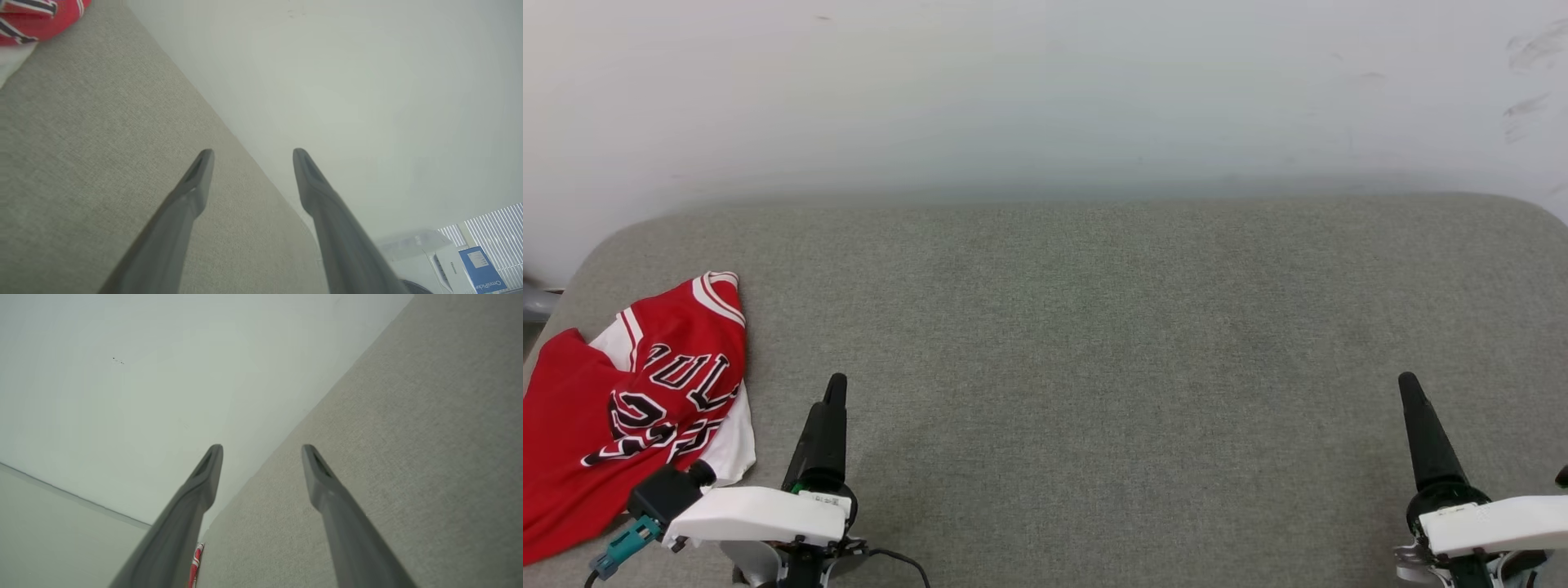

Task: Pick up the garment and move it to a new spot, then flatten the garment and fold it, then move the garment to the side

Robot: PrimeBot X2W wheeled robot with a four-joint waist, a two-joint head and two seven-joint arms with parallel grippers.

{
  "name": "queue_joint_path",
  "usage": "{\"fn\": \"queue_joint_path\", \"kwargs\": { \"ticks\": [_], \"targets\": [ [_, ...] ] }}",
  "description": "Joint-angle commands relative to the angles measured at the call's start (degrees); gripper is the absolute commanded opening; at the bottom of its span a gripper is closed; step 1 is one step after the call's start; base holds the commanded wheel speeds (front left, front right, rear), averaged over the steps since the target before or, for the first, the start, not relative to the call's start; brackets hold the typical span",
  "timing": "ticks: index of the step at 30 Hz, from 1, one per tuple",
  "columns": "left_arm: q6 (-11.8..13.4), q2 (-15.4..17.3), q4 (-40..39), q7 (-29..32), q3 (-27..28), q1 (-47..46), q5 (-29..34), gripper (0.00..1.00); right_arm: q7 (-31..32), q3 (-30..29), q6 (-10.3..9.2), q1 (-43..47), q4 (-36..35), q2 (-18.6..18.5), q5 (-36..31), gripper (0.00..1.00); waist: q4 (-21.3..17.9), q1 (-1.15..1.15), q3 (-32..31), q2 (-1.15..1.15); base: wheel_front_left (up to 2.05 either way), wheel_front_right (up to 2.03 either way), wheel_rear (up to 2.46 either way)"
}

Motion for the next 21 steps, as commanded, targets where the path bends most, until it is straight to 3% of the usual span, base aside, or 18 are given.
{"fn": "queue_joint_path", "kwargs": {
  "ticks": [1,21],
  "targets": [
    [0.43,0.05,-1.45,-0.69,-0.19,-0.29,3.7,1.0,-0.53,0.12,0.0,-0.49,-1.76,0.0,-3.75,1.0,0.02,0.0,0.0,0.0,0.0,0.0,0.0],
    [2.84,0.81,-4.25,-4.38,-3.93,0.72,28.3,1.0,-0.49,-0.17,0.0,0.71,-6.68,0.49,-28.28,1.0,0.44,0.0,-0.1,0.0,0.0,0.0,0.0]
  ]
}}
